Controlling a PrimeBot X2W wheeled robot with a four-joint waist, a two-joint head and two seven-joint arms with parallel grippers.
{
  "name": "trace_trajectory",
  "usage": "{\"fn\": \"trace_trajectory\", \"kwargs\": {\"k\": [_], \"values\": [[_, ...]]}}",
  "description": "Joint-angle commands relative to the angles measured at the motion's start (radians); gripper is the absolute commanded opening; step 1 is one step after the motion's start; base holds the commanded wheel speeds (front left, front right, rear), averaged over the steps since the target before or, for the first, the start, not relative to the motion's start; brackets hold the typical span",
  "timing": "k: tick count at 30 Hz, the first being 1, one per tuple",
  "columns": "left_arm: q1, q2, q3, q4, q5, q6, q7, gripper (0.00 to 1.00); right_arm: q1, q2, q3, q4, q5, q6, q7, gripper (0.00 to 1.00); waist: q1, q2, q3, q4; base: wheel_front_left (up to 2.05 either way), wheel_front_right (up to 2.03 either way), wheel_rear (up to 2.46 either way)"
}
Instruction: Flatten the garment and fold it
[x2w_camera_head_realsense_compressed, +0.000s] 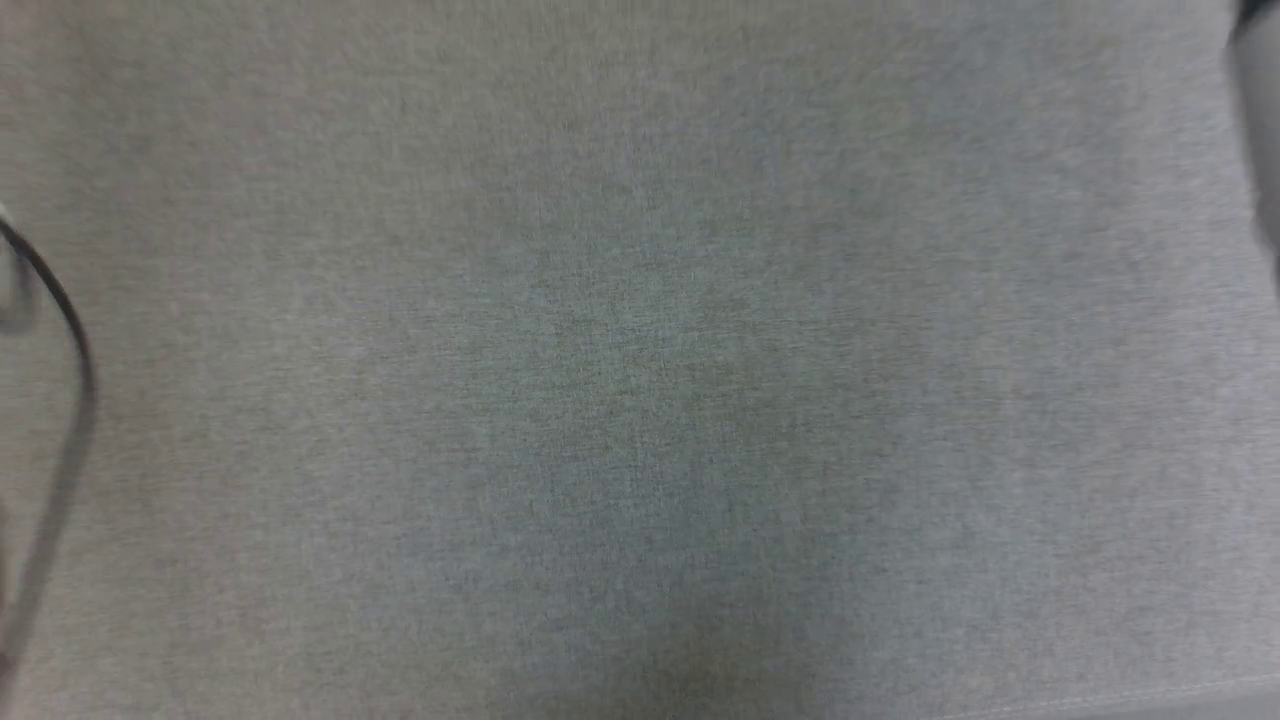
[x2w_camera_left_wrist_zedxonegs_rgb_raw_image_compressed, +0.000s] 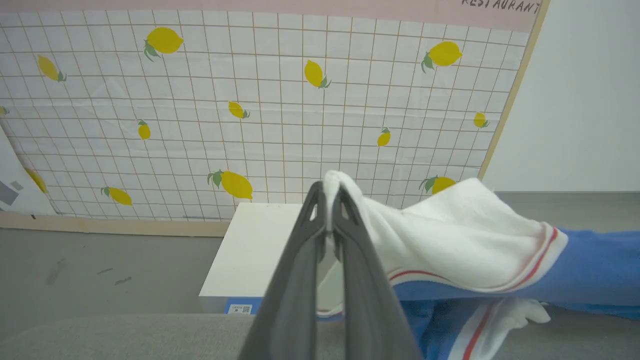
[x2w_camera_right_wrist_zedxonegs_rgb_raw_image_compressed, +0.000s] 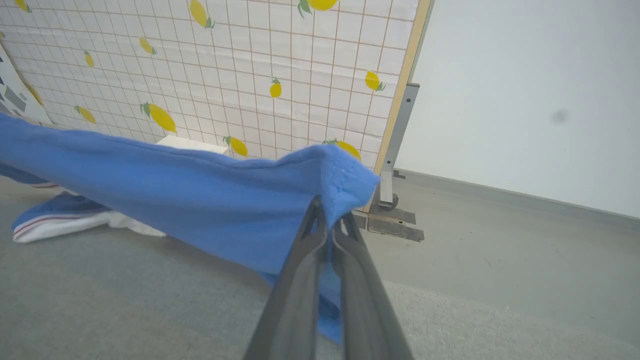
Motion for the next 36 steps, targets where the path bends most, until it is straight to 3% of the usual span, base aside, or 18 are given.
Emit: {"fn": "trace_trajectory", "kwargs": {"k": [1,5,6,10,16,22,36], "values": [[0.083,-0.002,0.029,-0.033,-0.019,0.002,-0.005,0.00,0.058,-0.017,0.013,-0.011,0.023,-0.002,-0.016,0.00,-0.0001,0.0120,-0.123,0.050,0.00,0.00,0.00],[0.345,-0.005,0.072,-0.132,-0.022,0.030,-0.005,0.00,0.243,-0.043,0.054,-0.053,0.085,-0.002,-0.023,0.00,-0.0001,0.0120,-0.215,0.062,0.00,0.00,0.00],[0.475,-0.010,0.080,-0.186,-0.019,0.052,-0.005,0.00,0.342,-0.058,0.065,-0.083,0.111,-0.002,-0.019,0.00,-0.0001,0.0120,-0.257,0.071,0.00,0.00,0.00],[0.722,-0.013,0.088,-0.288,-0.032,0.098,-0.005,0.00,0.559,-0.090,0.081,-0.171,0.150,-0.002,-0.003,0.00,-0.0001,0.0120,-0.343,0.079,0.00,0.00,0.00],[1.044,0.011,0.093,-0.471,-0.064,0.183,0.043,0.00,0.849,-0.114,0.043,-0.322,0.157,-0.002,0.048,0.00,-0.0001,0.0120,-0.445,0.069,0.00,0.00,0.00],[1.312,0.043,0.123,-0.658,-0.112,0.276,0.110,0.00,1.114,-0.111,-0.062,-0.509,0.107,-0.002,0.154,0.00,-0.0001,0.0120,-0.516,0.065,0.00,0.00,0.00],[1.663,0.063,0.117,-0.941,-0.171,0.436,0.259,0.00,1.627,0.047,-0.342,-0.946,-0.013,-0.002,0.407,0.00,-0.0001,0.0120,-0.622,0.109,0.00,0.00,0.00]]}}
